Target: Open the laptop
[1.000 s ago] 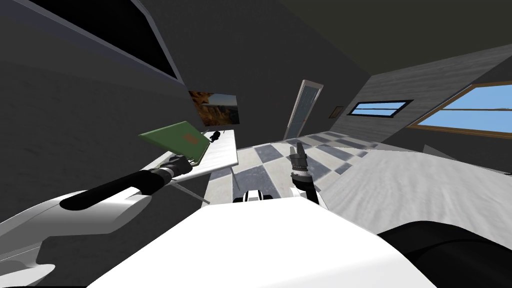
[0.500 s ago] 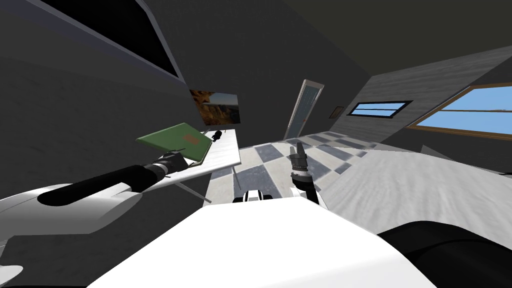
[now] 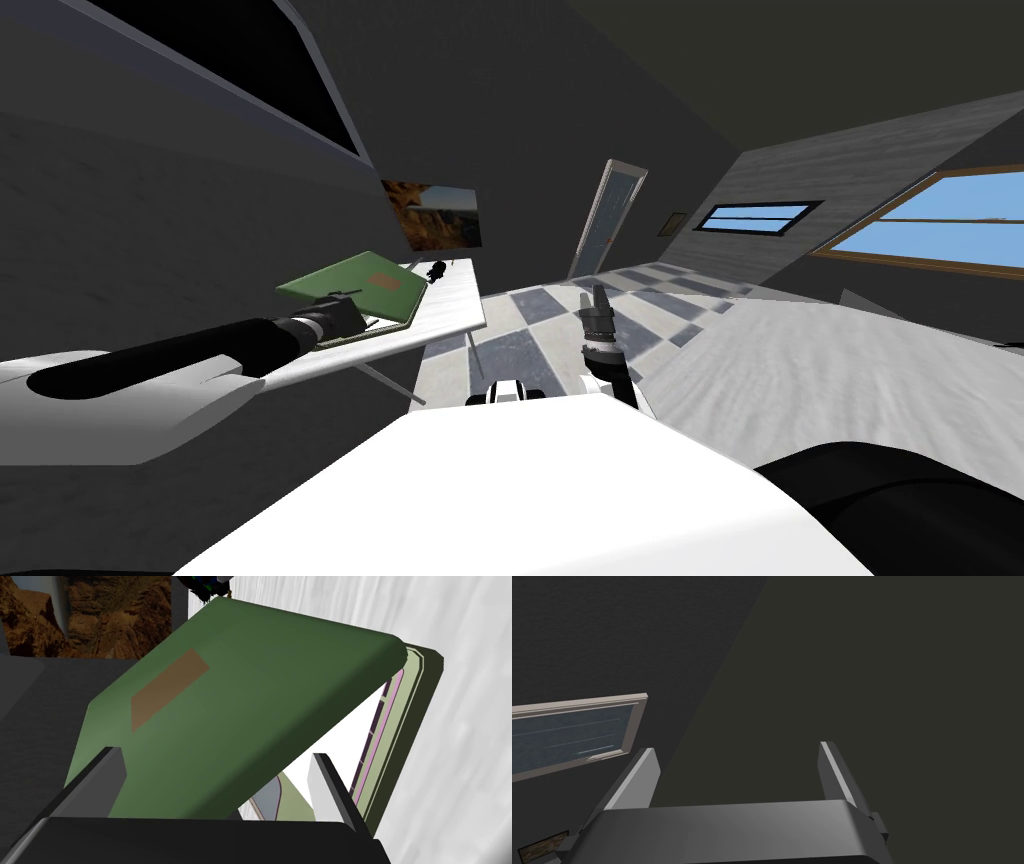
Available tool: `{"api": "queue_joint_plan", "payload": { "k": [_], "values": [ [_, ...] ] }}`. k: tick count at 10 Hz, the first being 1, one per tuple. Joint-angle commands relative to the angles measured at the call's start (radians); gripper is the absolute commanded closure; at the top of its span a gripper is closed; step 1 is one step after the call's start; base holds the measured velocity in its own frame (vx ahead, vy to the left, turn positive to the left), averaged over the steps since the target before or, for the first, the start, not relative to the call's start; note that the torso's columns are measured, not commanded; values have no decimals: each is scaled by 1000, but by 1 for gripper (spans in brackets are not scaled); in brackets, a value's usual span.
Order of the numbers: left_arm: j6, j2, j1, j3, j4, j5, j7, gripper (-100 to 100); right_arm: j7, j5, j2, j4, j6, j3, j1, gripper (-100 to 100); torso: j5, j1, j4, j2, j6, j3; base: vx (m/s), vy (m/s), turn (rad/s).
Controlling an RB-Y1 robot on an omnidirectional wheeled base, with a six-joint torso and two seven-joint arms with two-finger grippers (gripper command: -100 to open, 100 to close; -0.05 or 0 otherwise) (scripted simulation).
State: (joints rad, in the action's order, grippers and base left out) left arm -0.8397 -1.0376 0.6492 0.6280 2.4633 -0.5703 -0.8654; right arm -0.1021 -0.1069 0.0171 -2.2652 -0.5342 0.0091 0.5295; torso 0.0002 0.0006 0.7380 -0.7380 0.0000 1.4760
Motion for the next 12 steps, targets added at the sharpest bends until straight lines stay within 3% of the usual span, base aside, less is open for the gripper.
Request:
{"api": "queue_joint_plan", "payload": {
  "k": [1,12],
  "values": [
    [-25,-59,17,52,0,-19,-27,-100,0,0,0,0,0,0,0,0,0,0,0,0,0,0,-17,53,-6],
    [-153,-352,95,292,-23,-110,-164,-100,0,0,0,0,0,0,0,0,0,0,0,0,0,0,-18,53,-8]
  ]
}}
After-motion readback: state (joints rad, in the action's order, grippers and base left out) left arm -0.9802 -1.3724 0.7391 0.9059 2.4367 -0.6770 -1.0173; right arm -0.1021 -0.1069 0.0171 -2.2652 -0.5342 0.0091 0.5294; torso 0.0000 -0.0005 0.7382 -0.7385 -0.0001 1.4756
